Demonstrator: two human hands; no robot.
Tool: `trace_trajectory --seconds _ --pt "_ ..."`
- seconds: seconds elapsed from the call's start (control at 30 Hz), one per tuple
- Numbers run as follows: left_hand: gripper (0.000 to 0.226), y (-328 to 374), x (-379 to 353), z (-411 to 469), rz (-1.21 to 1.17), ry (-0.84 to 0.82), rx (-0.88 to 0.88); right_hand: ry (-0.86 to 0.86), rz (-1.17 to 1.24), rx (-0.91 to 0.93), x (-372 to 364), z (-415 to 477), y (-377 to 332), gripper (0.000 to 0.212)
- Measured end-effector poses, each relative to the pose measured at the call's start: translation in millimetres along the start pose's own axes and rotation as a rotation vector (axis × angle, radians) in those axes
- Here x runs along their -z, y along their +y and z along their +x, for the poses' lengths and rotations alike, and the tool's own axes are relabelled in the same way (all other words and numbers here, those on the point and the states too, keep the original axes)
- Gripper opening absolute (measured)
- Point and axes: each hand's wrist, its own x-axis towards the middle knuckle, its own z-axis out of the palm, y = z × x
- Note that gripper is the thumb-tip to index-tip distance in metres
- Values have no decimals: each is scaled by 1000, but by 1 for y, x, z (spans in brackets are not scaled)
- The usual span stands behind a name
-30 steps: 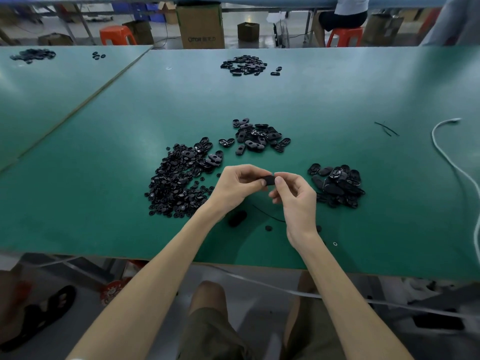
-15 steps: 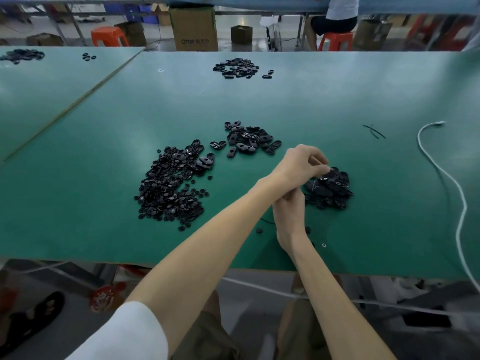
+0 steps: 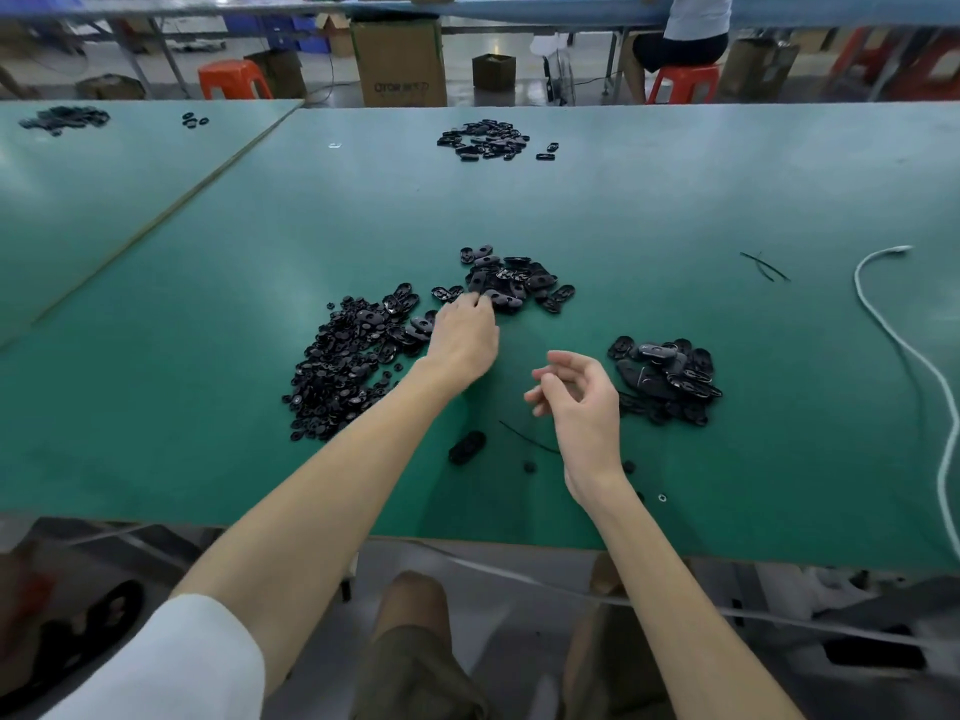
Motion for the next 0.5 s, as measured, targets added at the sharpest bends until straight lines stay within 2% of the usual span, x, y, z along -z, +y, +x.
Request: trace_trajectory --seconds 0.1,0.23,0.33,0.43,0.5 --pt "34 -12 -6 -9 44 38 -39 -3 1 -3 0 0 0 19" --pt "20 -18 -6 -20 -87 148 -97 -2 -1 -5 -1 -1 -1 19" --pt "24 -22 1 -24 -218 51 -96 -44 -43 4 -1 -2 -1 19" --pt "39 -25 6 -21 -176 -39 6 -168 -162 38 -2 -6 -1 18" --pt "35 -27 7 -20 -177 -61 56 -204 -219 47 -4 -7 -2 17"
